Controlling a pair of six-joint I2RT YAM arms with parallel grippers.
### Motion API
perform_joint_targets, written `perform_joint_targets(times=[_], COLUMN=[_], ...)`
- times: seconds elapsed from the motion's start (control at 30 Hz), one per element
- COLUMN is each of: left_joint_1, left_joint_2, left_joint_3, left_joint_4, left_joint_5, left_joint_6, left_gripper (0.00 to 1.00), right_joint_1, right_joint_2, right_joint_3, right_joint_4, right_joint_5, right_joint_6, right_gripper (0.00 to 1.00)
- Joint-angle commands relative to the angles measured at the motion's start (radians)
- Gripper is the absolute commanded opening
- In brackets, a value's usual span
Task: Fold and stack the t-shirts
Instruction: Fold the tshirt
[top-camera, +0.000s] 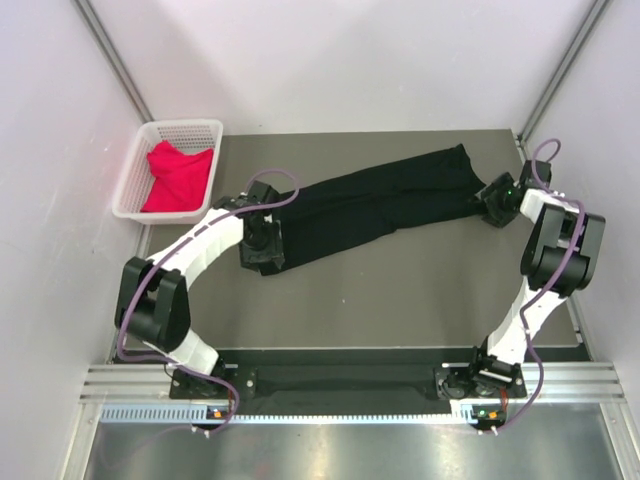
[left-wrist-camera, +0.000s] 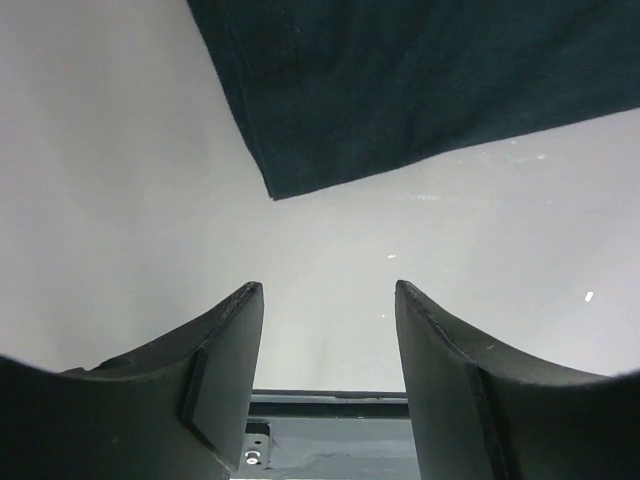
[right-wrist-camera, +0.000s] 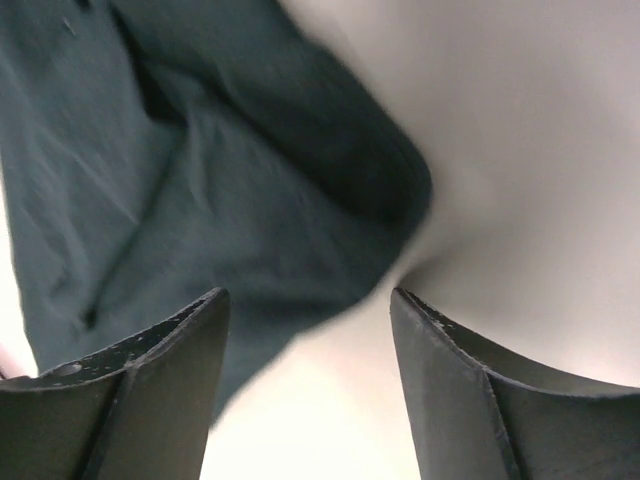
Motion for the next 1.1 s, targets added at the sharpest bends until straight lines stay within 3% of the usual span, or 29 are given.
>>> perform_joint_targets(times=[0.0,0.1,0.13,0.2,0.23,0.27,0.37,0.47,0.53,0.57,0.6,0.73,0.9,1.07], left_joint_1=[0.002,0.003,0.005,0.01,0.016,0.02,0.042,0.06,0.077,0.086,0.109,0.172,0.2,0.198], left_joint_2=[-0.076,-0.09,-0.093,-0.095,-0.098,-0.095,-0.078,-0.063,-0.055,-0.043,-0.034,0.04,0.14,0.177], left_joint_3=[0.031,0.062,0.069,0.08,0.083,0.086,0.104,0.118,0.123,0.126,0.132,0.17,0.216,0.145], left_joint_4=[-0.007,-0.008,-0.007,-0.008,-0.004,-0.002,0.006,0.016,0.032,0.049,0.058,0.127,0.153,0.196], left_joint_5=[-0.045,-0.073,-0.092,-0.105,-0.105,-0.103,-0.097,-0.08,-0.079,-0.074,-0.062,0.033,0.128,0.228], left_joint_6=[0.017,0.02,0.023,0.026,0.032,0.037,0.045,0.038,0.038,0.038,0.037,0.066,0.078,-0.013], left_gripper=[0.61,0.61,0.61,0.62,0.63,0.63,0.68,0.68,0.68,0.69,0.7,0.76,0.76,0.71], right_joint_1=[-0.013,-0.023,-0.026,-0.032,-0.033,-0.033,-0.038,-0.038,-0.035,-0.035,-0.035,-0.029,-0.018,0.023], right_joint_2=[0.073,0.127,0.162,0.196,0.232,0.251,0.321,0.384,0.417,0.418,0.415,0.342,0.243,0.153], right_joint_3=[0.035,0.088,0.133,0.182,0.235,0.268,0.394,0.516,0.593,0.609,0.616,0.612,0.589,0.56], right_joint_4=[0.061,0.079,0.076,0.078,0.078,0.069,0.056,0.035,-0.018,-0.037,-0.048,-0.153,-0.236,-0.284], right_joint_5=[0.038,0.047,0.049,0.044,0.038,0.038,0.032,0.024,0.024,0.022,0.022,0.051,0.062,0.038], right_joint_6=[0.022,0.025,0.02,0.008,0.002,-0.007,-0.021,-0.04,-0.046,-0.046,-0.047,-0.087,-0.147,-0.178], right_gripper=[0.65,0.56,0.45,0.33,0.16,0.1,0.04,0.06,0.15,0.23,0.39,0.63,0.69,0.69])
